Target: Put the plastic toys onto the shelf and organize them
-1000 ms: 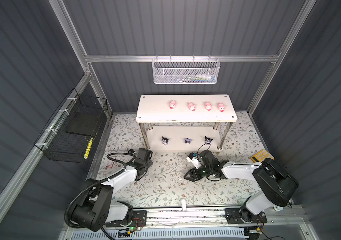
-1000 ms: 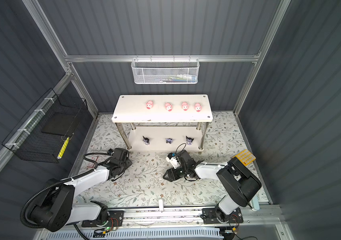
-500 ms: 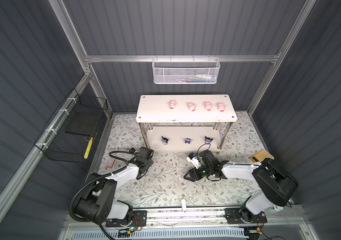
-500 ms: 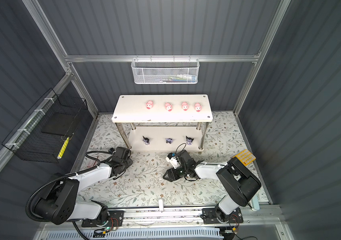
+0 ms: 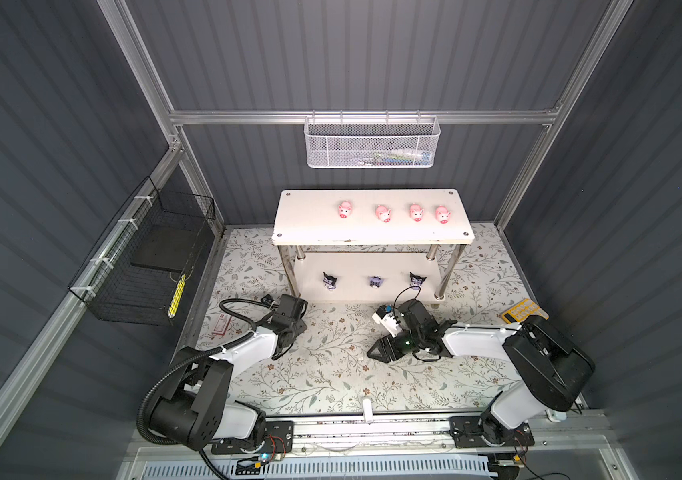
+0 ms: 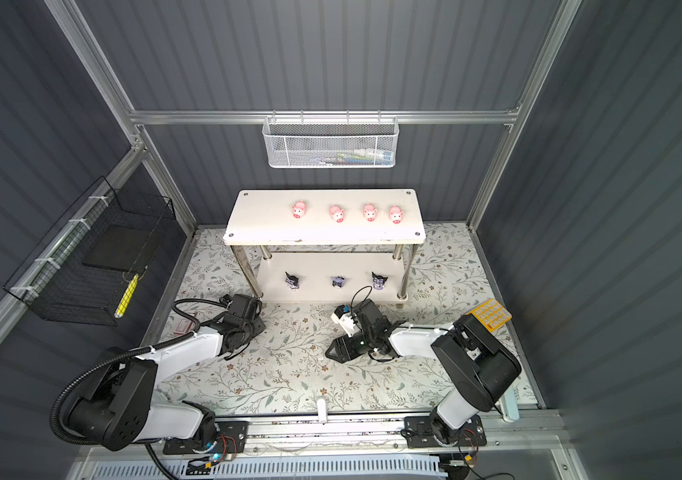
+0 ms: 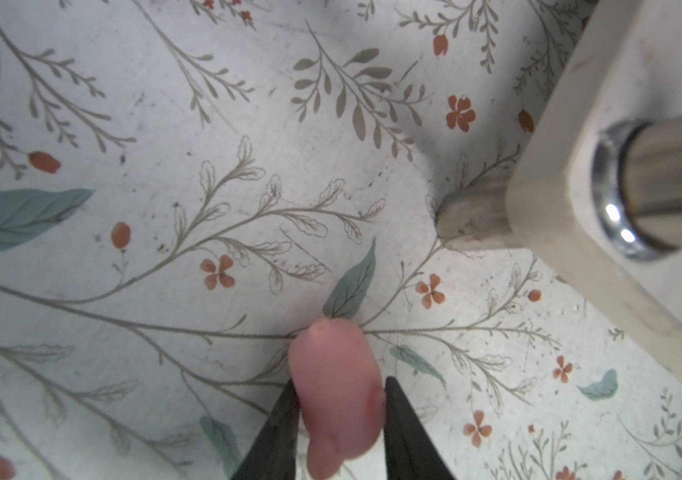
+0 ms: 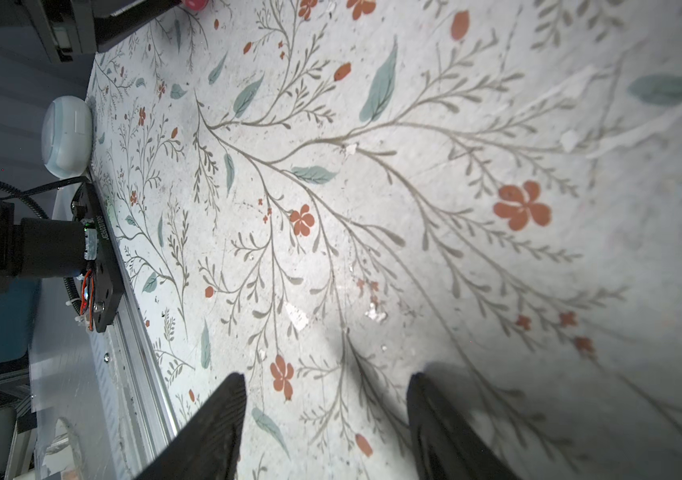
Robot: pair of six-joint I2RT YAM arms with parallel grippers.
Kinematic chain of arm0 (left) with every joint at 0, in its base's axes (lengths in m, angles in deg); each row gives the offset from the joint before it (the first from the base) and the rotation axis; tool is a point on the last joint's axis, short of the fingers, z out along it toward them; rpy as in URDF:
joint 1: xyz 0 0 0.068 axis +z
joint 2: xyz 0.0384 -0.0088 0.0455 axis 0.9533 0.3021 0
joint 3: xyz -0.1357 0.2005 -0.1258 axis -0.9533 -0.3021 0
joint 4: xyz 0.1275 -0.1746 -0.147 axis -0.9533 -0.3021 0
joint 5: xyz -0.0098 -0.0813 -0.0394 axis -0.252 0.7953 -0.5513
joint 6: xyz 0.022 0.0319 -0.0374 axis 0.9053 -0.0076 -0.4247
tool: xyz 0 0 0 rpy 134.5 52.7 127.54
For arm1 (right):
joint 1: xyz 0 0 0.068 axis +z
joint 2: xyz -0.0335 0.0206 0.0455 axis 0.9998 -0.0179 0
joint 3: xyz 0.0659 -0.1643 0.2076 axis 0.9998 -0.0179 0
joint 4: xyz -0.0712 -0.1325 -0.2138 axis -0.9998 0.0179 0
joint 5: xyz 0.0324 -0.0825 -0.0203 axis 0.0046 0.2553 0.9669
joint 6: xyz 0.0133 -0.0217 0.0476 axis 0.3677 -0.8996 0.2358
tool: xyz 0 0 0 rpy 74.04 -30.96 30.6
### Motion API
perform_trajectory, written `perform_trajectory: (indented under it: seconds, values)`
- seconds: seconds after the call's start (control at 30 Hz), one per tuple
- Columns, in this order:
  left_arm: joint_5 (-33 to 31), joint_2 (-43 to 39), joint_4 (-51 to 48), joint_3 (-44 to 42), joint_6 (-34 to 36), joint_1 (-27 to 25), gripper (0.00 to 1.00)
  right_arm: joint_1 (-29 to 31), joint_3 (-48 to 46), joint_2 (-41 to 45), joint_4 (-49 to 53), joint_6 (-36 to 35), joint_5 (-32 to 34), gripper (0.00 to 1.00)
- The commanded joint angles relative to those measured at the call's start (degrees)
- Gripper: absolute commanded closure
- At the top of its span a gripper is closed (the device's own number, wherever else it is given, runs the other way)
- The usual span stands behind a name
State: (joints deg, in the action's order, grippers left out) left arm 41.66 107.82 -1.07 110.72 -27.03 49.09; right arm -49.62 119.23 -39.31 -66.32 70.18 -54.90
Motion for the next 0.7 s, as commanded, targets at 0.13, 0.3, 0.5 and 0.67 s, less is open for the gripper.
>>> perform_trajectory:
  seconds: [0.13, 0.3, 0.5, 0.67]
  values:
    - [4.29, -1.65, -3.58, -0.15, 7.62, -0.05, 0.67, -0.15, 0.57, -0.69, 0.54, -0.44, -0.37, 0.36]
    - [7.12, -4.31, -3.65, -1.2, 11.16, 0.55, 0.68, -0.15, 0.4, -0.69, 0.46, -0.44, -0.46, 0.36]
    - [10.73, -9.52, -3.36, -3.15, 15.1, 1.01, 0.69, -0.15, 0.33, -0.62, 0.29, -0.44, -0.58, 0.36]
    - [15.75, -13.48, -2.5, -5.39, 17.96, 1.01, 0.69, -0.15, 0.22, -0.68, 0.19, -0.47, -0.8, 0.36]
